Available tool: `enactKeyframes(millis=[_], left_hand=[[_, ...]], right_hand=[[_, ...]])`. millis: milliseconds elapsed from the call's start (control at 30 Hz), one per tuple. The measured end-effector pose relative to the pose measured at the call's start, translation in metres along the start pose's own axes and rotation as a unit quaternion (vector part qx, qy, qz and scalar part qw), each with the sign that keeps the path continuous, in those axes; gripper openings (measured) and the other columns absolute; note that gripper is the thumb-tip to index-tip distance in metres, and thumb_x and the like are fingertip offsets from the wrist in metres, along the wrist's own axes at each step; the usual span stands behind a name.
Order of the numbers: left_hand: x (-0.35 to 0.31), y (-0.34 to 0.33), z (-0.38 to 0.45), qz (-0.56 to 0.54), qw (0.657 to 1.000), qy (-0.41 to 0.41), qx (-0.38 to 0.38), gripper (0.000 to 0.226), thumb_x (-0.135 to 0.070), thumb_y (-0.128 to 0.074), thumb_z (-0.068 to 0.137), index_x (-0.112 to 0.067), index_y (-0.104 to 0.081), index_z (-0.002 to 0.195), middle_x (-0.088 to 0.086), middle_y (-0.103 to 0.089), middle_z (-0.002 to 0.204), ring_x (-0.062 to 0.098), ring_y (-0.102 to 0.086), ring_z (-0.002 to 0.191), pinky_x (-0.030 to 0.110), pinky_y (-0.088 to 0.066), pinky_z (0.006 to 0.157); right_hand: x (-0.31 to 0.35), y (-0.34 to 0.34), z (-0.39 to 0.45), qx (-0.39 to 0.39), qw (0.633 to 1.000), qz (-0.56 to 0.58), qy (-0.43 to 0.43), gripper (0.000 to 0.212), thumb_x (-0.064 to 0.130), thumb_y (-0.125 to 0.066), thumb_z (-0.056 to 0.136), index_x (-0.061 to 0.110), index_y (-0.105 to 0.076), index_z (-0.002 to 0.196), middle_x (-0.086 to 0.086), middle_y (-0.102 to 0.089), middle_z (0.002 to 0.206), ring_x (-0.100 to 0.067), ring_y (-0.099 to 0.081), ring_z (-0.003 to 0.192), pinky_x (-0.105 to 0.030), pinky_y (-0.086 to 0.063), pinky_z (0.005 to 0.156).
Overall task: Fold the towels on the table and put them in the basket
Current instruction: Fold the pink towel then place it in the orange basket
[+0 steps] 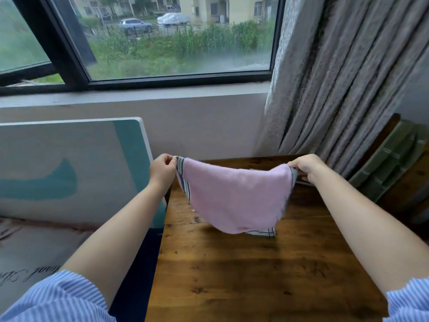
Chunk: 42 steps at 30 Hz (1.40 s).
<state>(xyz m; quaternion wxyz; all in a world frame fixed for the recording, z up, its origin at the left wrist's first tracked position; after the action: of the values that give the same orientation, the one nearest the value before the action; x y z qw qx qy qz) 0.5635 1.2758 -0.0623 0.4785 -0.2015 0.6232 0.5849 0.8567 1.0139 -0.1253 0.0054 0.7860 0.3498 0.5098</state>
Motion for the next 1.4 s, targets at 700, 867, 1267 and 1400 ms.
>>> enactKeyframes(millis=[700, 867, 1267, 1400], left_hand=[[0.027, 0.015, 0.032, -0.030, 0.996, 0.073, 0.030, 0.020, -0.009, -0.050, 0.091, -0.003, -0.056, 0.073, 0.000, -0.040, 0.059, 0.014, -0.036, 0.058, 0.023, -0.028, 0.052], [0.101, -0.044, -0.038, 0.121, 0.959, 0.135, 0.218, 0.018, -0.019, -0.055, 0.090, -0.007, -0.054, 0.076, 0.012, -0.046, 0.082, 0.020, -0.040, 0.079, 0.027, -0.031, 0.056], [0.232, -0.103, -0.214, 0.424, 0.712, 0.219, 0.516, 0.041, -0.013, -0.044, 0.095, 0.003, -0.044, 0.133, 0.014, -0.052, 0.112, 0.022, -0.051, 0.090, 0.026, -0.035, 0.066], [0.253, -0.094, -0.239, 0.428, 0.682, 0.249, 0.538, 0.038, -0.012, -0.042, 0.097, 0.002, -0.041, 0.133, 0.016, -0.046, 0.137, 0.028, -0.048, 0.123, 0.029, -0.043, 0.095]], right_hand=[[0.068, 0.013, -0.010, -0.106, 0.970, 0.176, 0.133, 0.026, 0.004, -0.054, 0.080, 0.013, -0.049, 0.055, 0.010, -0.044, 0.024, -0.001, -0.045, 0.035, -0.014, -0.027, 0.034], [-0.069, -0.022, 0.004, -0.047, 0.998, -0.036, 0.006, 0.049, 0.026, -0.069, 0.080, -0.007, -0.058, 0.115, -0.013, -0.061, 0.112, -0.028, -0.060, 0.096, -0.027, -0.047, 0.080], [-0.282, -0.049, -0.049, 0.086, 0.874, -0.440, -0.189, 0.027, 0.017, -0.061, 0.080, 0.001, -0.057, 0.102, -0.011, -0.054, 0.099, -0.028, -0.058, 0.100, -0.030, -0.047, 0.075], [-0.305, -0.045, -0.055, 0.120, 0.828, -0.510, -0.201, 0.015, 0.018, -0.060, 0.081, 0.005, -0.053, 0.086, -0.010, -0.053, 0.095, -0.025, -0.055, 0.089, -0.029, -0.045, 0.073]])
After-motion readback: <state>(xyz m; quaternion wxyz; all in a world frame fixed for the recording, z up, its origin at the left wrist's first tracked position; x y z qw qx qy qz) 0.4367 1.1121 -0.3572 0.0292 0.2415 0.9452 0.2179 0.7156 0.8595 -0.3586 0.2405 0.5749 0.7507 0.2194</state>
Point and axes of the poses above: each hand's wrist, its own z-axis towards the middle knuckle, its own y-axis out of the back of the hand, x = y × z, the point moved 10 cm from there along z, towards the middle knuckle
